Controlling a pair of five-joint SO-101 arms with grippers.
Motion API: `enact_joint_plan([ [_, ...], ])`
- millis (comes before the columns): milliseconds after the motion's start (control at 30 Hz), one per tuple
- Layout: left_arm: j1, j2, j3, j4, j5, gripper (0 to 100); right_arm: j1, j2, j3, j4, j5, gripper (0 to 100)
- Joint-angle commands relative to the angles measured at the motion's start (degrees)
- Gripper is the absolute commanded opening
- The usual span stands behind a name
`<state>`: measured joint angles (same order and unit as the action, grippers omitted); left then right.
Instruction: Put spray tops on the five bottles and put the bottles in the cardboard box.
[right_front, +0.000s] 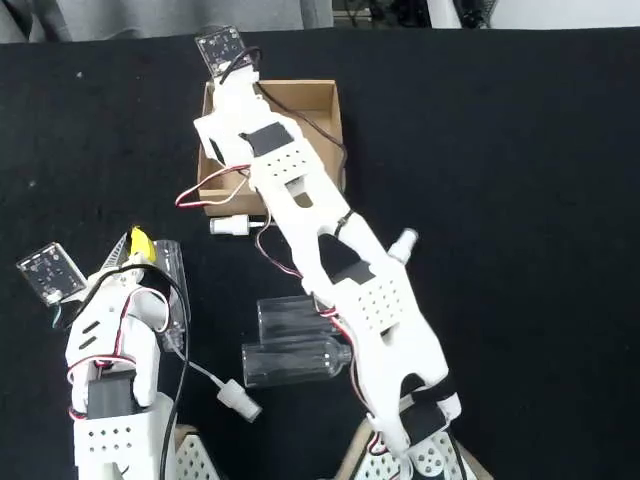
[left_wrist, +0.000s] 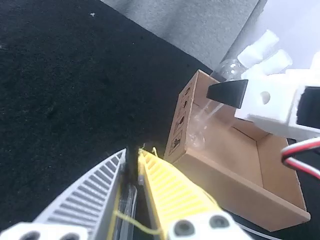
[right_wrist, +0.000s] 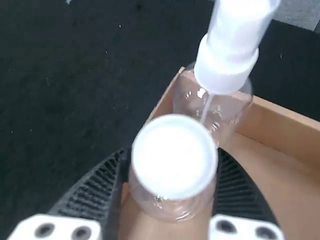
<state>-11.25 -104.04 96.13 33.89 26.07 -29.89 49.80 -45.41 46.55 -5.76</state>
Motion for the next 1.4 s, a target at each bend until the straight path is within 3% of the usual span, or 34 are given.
enact_joint_plan([
  [0,-0.48,-0.26,1.27,-1.14,-0.53,3,-1.32,-0.31,-5.76,3.08,-0.53,20.4],
  [200,-0.48,-0.26,1.27,-1.14,-0.53,3,-1.85,-0.31,-6.81,6.86,-0.53,31.8],
  [467,-0.48,-0.26,1.27,-1.14,-0.53,3,-2.29,-0.75,-7.96,9.49,-0.53,31.9],
  [1233,-0.48,-0.26,1.27,-1.14,-0.53,3,-1.85,-0.48,-34.86,51.08,0.0,31.9],
  [1367,-0.48,-0.26,1.27,-1.14,-0.53,3,-1.85,-0.48,-38.02,54.42,0.0,31.9],
])
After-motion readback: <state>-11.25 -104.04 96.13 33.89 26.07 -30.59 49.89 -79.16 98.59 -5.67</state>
